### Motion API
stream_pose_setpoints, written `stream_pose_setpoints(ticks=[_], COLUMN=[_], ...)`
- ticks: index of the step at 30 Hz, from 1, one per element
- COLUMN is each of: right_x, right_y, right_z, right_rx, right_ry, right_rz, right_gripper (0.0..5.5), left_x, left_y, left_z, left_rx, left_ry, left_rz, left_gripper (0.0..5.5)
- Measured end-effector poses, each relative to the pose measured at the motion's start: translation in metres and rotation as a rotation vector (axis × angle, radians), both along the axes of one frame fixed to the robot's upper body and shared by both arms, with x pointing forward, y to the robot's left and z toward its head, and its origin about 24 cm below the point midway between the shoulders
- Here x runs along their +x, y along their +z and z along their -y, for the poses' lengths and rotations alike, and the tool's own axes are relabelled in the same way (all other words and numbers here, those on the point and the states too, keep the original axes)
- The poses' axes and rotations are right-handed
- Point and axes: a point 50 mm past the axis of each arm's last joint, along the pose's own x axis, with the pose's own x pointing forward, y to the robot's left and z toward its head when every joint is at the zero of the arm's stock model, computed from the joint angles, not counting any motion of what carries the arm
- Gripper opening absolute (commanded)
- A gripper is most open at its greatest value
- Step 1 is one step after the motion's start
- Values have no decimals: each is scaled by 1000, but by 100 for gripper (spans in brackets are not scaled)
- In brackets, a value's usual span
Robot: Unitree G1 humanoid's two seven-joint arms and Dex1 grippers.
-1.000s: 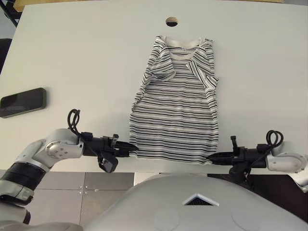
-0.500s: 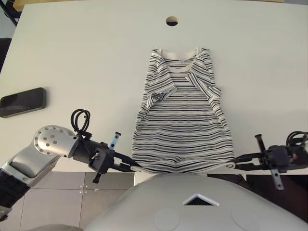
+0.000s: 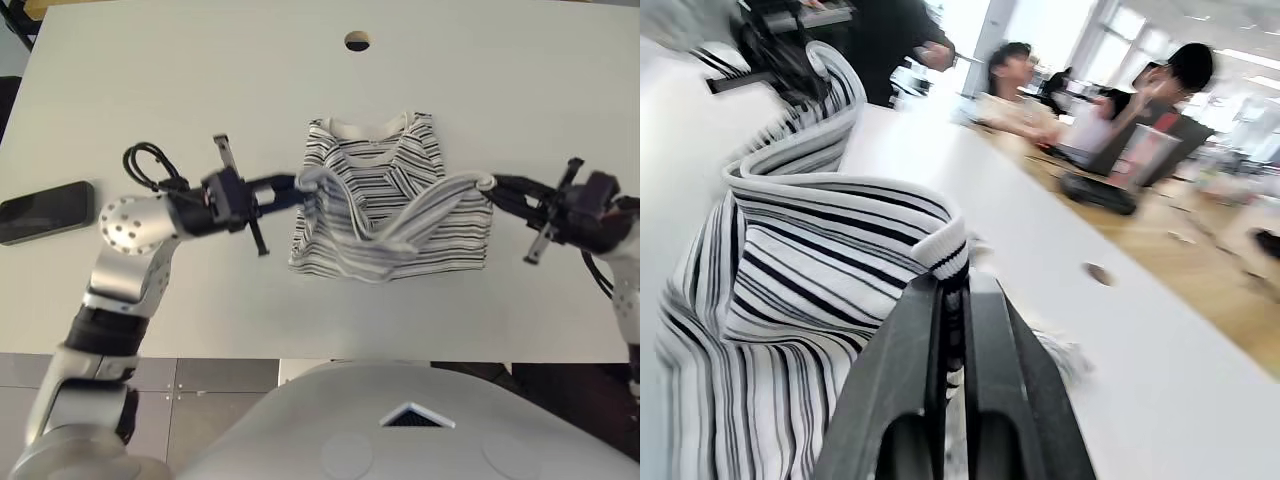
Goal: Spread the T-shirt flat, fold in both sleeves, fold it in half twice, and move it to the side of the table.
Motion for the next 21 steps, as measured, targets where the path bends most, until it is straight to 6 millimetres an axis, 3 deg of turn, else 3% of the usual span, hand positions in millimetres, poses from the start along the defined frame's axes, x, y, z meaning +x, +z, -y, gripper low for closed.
stream_pose_setpoints(ticks=[4,10,12,17,21], right_x=[37,82,90,103,113], right_y=[-18,-39,-46,-62,-53], right_z=[-6,-11,-9,-15,-13], right_rx=[-152,-245,-270,-302,-310], right_ry=[-116,-253,-284,-317,-375], right_rz=[78,90,78,28,83], right_gripper=[10,10,49,140,145], left_x=[32,73,81,88,90], left_y=[-20,-41,-50,-71,-74], left_z=[-4,0,0,-9,-20], left_rx=[70,142,171,200,225], left_ry=[191,367,407,519,580], left_rz=[-17,-27,-44,-134,-150], left_gripper=[12,12,10,100,151])
